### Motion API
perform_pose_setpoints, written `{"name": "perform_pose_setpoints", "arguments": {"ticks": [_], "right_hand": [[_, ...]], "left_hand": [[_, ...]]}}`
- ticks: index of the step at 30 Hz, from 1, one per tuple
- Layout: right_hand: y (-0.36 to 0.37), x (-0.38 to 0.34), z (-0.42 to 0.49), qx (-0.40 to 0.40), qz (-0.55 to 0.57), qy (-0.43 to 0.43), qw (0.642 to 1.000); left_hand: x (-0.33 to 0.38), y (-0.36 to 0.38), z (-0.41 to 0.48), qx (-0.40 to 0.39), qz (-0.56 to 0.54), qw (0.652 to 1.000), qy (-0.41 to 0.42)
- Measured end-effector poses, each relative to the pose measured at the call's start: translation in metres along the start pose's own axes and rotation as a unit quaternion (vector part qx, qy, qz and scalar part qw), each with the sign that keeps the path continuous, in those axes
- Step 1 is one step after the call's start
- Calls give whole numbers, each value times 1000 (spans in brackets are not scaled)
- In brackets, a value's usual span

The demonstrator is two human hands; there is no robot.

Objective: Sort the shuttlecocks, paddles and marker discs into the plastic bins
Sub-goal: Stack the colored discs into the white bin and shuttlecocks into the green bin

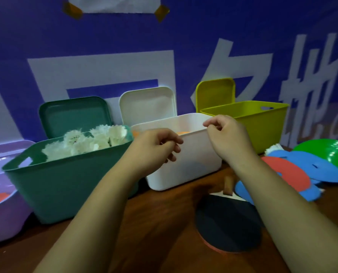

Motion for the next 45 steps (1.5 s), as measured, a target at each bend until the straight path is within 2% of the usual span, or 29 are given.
{"name": "perform_pose_setpoints", "arguments": {"ticks": [9,15,20,23,26,28,33,36,38,45], "right_hand": [[-100,112,-19,34,-60,54,996],[-134,170,-41,90,-123,93,984],[-155,218,-58,114,-176,178,961],[-162,233,-59,99,-203,218,949],[-159,245,-58,62,-220,248,941],[-157,246,-58,53,-227,251,940],[-155,252,-61,33,-238,270,932],[-156,253,-61,37,-221,269,937],[-153,251,-61,25,-228,258,939],[-124,238,-66,-86,-320,217,918]], "left_hand": [[44,127,17,-153,32,988,9],[64,218,57,-202,105,973,39],[51,273,75,-175,171,969,-22],[29,295,73,-163,152,972,-76],[19,306,74,-148,154,976,-31],[19,303,73,-126,116,985,-16],[15,289,77,-72,14,997,-39],[7,280,78,-48,-147,982,-105],[6,264,78,-14,-203,971,-125],[0,218,87,54,-216,967,-121]]}}
Point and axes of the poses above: each hand's wrist, its own z-axis towards the middle knuckle, its own y-axis out of the palm, x = y × z, the point moved 10 cm from there along z, towards the middle knuckle, and after that the axes turned 2 degrees about y, right-handed, at the moved point
